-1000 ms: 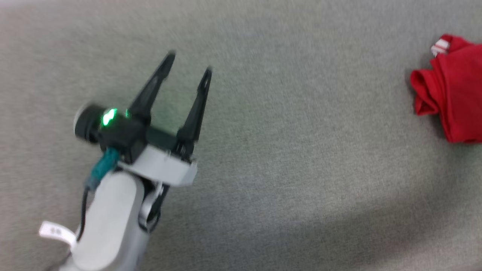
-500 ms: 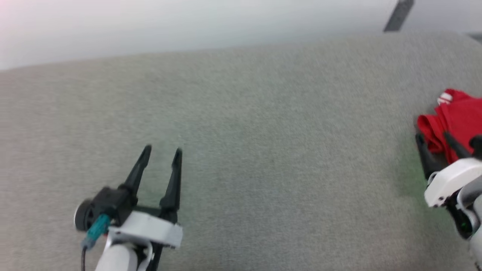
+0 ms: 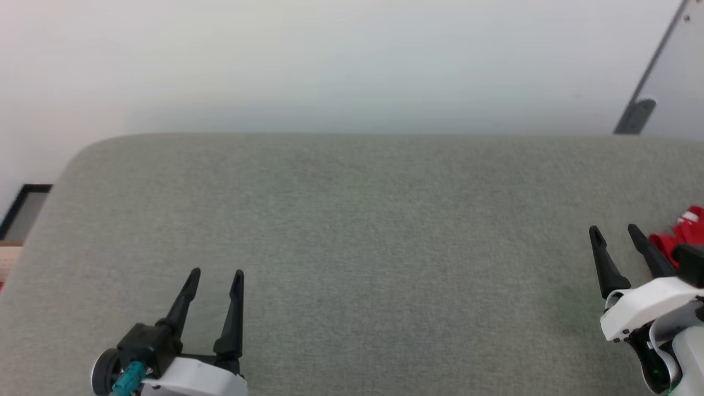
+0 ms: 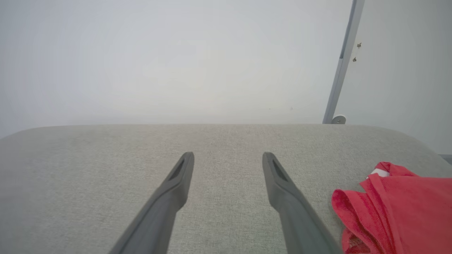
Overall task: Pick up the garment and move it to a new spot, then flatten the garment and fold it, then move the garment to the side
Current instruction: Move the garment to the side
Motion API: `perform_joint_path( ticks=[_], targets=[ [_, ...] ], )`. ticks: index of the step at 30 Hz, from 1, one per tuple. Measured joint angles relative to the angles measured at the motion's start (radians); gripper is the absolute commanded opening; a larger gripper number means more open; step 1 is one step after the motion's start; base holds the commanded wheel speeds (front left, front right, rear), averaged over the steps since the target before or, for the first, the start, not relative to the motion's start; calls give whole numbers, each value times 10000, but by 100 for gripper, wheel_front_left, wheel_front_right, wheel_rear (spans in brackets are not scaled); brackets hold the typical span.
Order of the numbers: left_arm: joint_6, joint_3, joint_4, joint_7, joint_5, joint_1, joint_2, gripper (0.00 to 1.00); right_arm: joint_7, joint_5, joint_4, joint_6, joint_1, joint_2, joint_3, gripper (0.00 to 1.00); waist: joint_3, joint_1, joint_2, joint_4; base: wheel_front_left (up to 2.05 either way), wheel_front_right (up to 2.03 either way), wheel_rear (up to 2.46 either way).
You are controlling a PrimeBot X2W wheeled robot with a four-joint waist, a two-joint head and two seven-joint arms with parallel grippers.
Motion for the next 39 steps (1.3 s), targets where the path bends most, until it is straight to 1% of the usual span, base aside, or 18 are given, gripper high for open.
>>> perform_joint_path(
  ticks=[5, 8, 12, 15, 19, 26, 31, 39],
  targets=[
    [0, -105, -79, 0, -44, 153, 134, 100, 0, -456, -1162, 0, 870, 263, -947, 100, -418, 0, 0, 338, 0, 0, 0],
    [0, -79, -142, 0, -123, 332, 171, 100, -2, -734, -1870, 0, 1561, 397, -1281, 100, -621, 0, 0, 433, 0, 0, 0],
    [0, 151, -326, 0, -272, 712, 109, 100, -2, -863, -2713, -2, 2435, 527, -1850, 100, -822, 0, 0, 440, 0, 0, 0],
    [0, 276, -504, 2, -286, 1026, 31, 100, -2, -915, -3219, 0, 2998, 552, -2094, 100, -934, 1, 0, 409, 0, 0, 0],
    [0, 270, -752, 2, -408, 1337, -63, 100, 4, -972, -3887, 0, 3538, 654, -2477, 100, -1072, 0, 0, 382, 0, 0, 0],
    [0, 105, -1337, 0, -387, 1707, 12, 100, 259, -1114, -4953, -2, 4272, 968, -2892, 100, -1208, 1, 0, 453, 0, 0, 0],
    [0, 253, -1835, 2, -460, 2216, 190, 100, 466, -1200, -5586, 0, 4565, 1193, -2989, 100, -1194, 0, 0, 396, 0, 0, 0],
    [0, 458, -2136, 2, -495, 2605, 186, 100, 685, -1260, -6151, -2, 5090, 1446, -3407, 100, -1204, 0, 0, 354, 0, 0, 0]
  ],
)
